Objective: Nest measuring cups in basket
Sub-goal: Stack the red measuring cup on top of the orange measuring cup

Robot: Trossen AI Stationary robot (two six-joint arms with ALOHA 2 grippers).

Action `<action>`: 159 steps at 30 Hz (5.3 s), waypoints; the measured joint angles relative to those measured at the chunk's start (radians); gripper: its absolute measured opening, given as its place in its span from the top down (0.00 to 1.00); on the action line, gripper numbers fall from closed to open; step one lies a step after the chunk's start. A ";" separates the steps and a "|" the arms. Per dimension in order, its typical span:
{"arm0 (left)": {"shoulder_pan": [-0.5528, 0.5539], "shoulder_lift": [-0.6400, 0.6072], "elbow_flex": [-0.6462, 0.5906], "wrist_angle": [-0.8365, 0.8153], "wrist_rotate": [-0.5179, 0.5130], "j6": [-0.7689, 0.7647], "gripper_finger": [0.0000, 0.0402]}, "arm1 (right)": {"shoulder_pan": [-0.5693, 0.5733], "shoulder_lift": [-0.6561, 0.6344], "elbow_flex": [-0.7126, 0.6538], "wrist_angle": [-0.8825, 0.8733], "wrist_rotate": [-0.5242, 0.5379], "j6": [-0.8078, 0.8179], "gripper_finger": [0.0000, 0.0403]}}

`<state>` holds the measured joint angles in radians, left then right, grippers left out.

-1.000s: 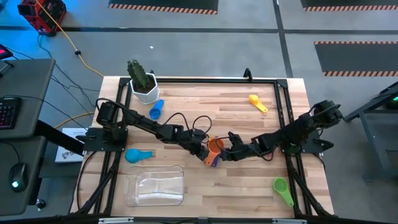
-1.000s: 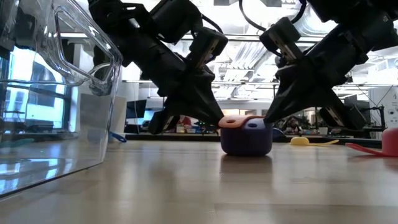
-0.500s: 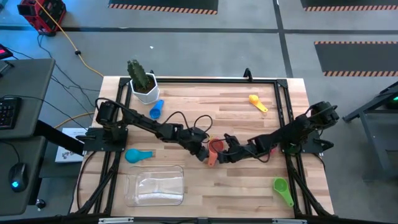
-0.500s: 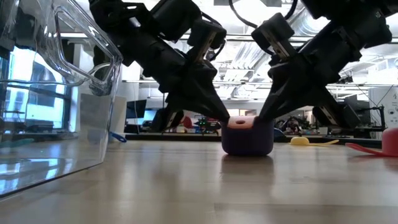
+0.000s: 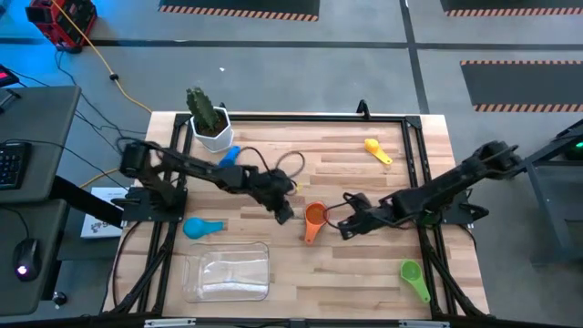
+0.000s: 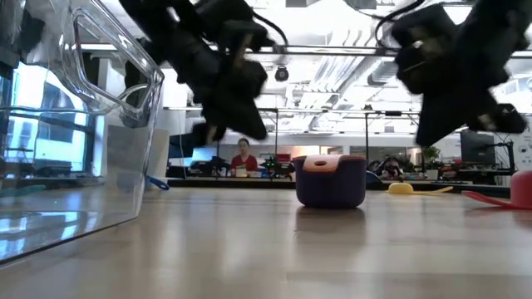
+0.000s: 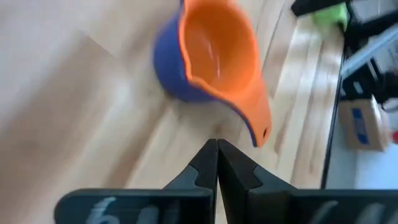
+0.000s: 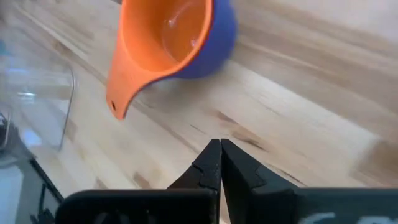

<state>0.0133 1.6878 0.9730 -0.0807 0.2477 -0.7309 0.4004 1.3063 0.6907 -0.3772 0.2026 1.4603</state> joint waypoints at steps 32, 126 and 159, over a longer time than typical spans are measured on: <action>0.078 -0.270 -0.117 0.081 -0.131 0.025 1.00 | -0.087 0.192 0.047 -0.390 0.034 0.215 0.49; 0.078 -0.270 -0.116 0.087 -0.157 0.080 1.00 | -0.115 0.013 0.455 -0.232 -0.074 -0.479 0.60; 0.078 -0.270 -0.116 0.119 -0.174 0.062 1.00 | -0.114 0.148 0.288 -0.469 0.008 -0.566 1.00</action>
<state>0.0914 1.4181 0.8566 0.0383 0.0734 -0.6685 0.2867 1.4541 0.9787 -0.8465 0.2102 0.8946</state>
